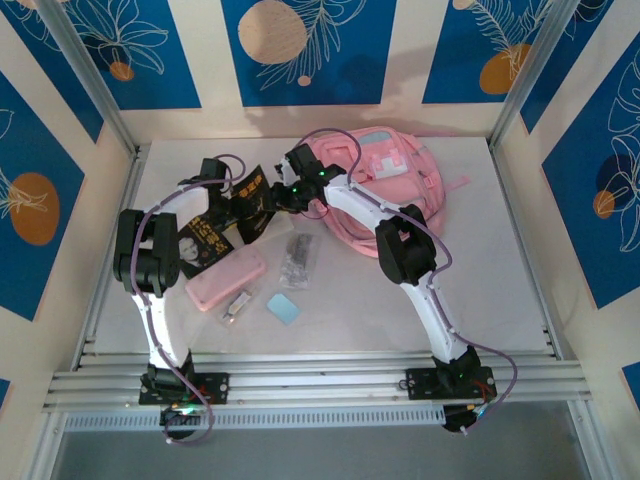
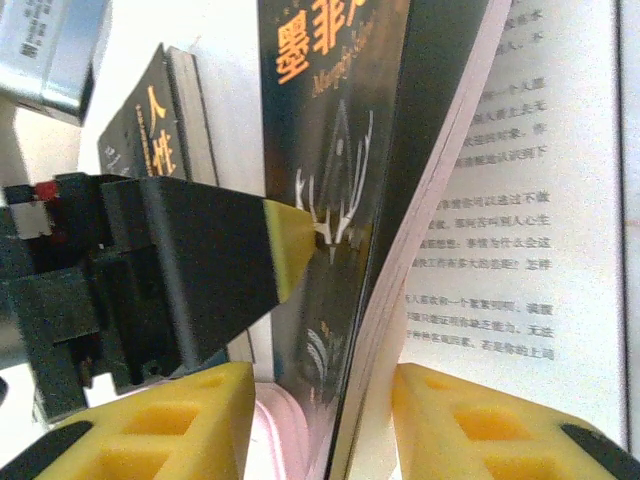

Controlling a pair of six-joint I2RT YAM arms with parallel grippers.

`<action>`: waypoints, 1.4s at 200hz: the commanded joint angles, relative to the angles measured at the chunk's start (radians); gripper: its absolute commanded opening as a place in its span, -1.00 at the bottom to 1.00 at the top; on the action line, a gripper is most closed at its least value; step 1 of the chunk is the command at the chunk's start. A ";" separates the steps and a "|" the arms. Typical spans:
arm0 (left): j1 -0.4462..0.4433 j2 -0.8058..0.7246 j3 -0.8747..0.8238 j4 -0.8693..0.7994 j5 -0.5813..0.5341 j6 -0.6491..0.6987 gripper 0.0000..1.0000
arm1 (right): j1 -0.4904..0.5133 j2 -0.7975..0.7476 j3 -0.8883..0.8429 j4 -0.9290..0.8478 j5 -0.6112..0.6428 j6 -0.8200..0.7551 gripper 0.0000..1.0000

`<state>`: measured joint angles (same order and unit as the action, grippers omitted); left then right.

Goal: Pack the student bag
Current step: Pick up the book from the top-center of the table.

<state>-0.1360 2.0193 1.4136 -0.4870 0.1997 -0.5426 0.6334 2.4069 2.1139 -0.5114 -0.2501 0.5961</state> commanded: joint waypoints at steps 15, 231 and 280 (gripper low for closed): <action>-0.019 0.081 -0.024 -0.083 0.003 0.012 0.08 | -0.007 -0.005 -0.028 0.094 -0.159 0.047 -0.11; -0.019 0.045 -0.011 -0.087 0.027 0.013 0.08 | -0.002 0.087 0.002 0.253 -0.354 0.099 0.44; -0.019 0.038 -0.015 -0.091 0.028 0.016 0.08 | -0.014 0.079 -0.045 0.244 -0.296 0.110 0.43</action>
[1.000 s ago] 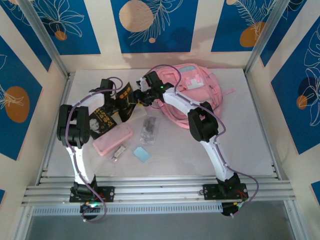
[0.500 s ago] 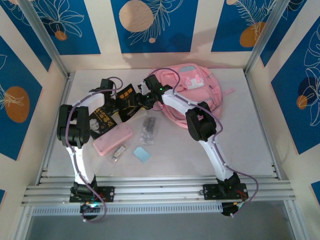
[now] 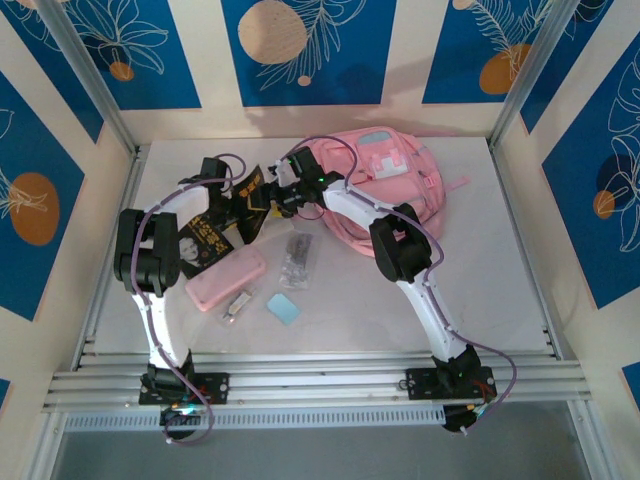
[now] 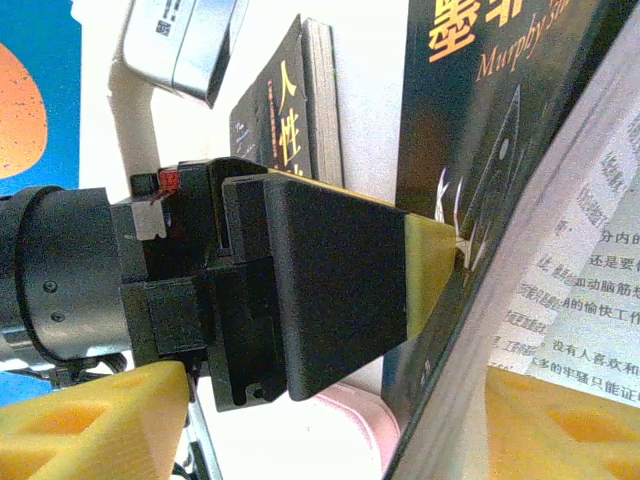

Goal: Pack the student bag
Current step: Pick up the book from the top-center of the table.

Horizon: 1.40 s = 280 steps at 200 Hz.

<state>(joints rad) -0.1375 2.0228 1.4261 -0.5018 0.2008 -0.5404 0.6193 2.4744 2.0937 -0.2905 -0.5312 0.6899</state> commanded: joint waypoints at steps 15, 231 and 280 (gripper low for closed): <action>-0.016 0.031 -0.027 -0.081 0.023 0.016 0.08 | -0.006 -0.006 -0.046 0.030 0.007 0.011 0.43; -0.017 0.034 -0.024 -0.095 0.013 0.025 0.08 | -0.038 -0.089 -0.141 0.072 0.019 0.072 -0.26; -0.017 0.018 -0.023 -0.093 0.015 0.025 0.09 | -0.036 -0.051 -0.068 -0.028 0.060 0.069 -0.66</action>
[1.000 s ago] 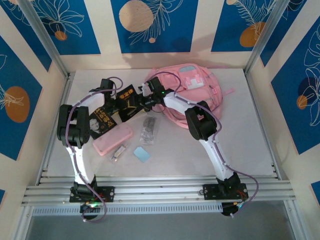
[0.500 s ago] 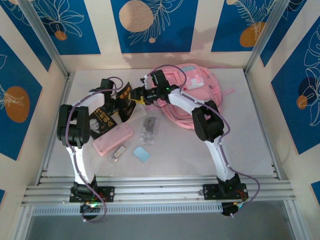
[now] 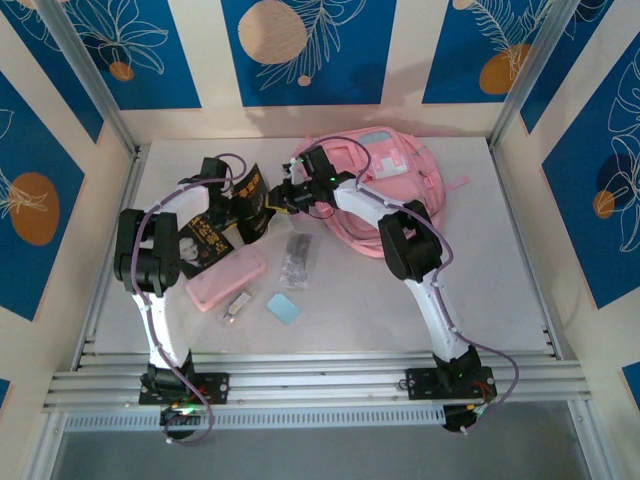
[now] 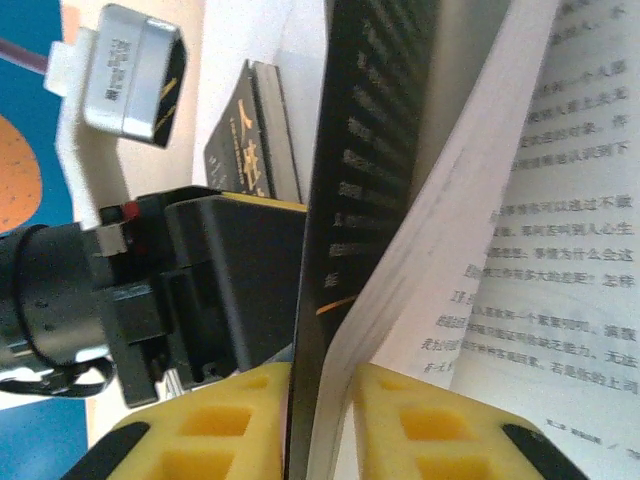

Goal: Pack the student bag
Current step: Pick up the book from the top-center of the table, then pass the book.

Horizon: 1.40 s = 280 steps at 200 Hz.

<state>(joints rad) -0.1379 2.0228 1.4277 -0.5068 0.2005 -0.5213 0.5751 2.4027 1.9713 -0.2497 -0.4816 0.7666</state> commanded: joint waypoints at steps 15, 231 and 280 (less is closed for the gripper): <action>-0.016 0.010 -0.026 -0.087 0.016 0.005 0.10 | 0.006 0.018 0.066 -0.084 0.014 -0.006 -0.83; -0.131 0.061 -0.119 0.610 0.276 -0.541 0.46 | -0.191 -0.324 -0.431 0.368 -0.221 0.320 -1.00; -0.138 0.030 -0.123 0.612 0.253 -0.523 0.34 | -0.222 -0.360 -0.503 0.426 -0.220 0.356 -1.00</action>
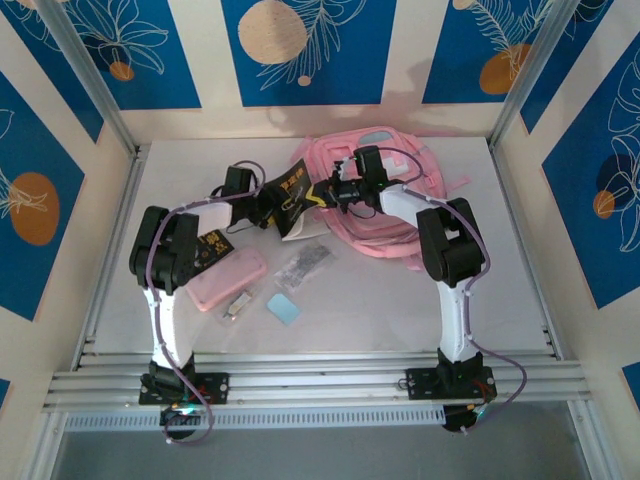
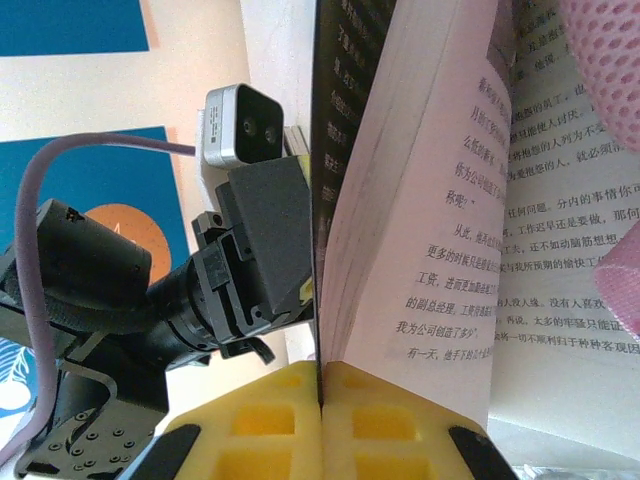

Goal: Pack the student bag
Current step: Pass the book.

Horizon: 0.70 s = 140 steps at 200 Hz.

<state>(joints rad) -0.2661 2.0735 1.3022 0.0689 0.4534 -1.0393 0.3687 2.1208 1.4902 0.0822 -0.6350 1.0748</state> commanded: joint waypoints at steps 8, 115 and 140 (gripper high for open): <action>-0.010 -0.019 0.004 0.033 0.006 -0.005 0.34 | -0.024 -0.082 -0.035 0.131 -0.074 0.075 -1.00; -0.013 -0.050 -0.038 0.175 0.019 -0.082 -1.00 | -0.054 -0.101 -0.104 0.093 -0.052 0.060 -0.76; -0.010 -0.104 -0.041 0.154 -0.015 -0.090 -1.00 | -0.047 -0.162 -0.116 -0.051 0.040 0.000 0.44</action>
<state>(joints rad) -0.2710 2.0617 1.2587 0.2123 0.4702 -1.1088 0.3107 2.0754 1.3800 0.1562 -0.6495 1.1404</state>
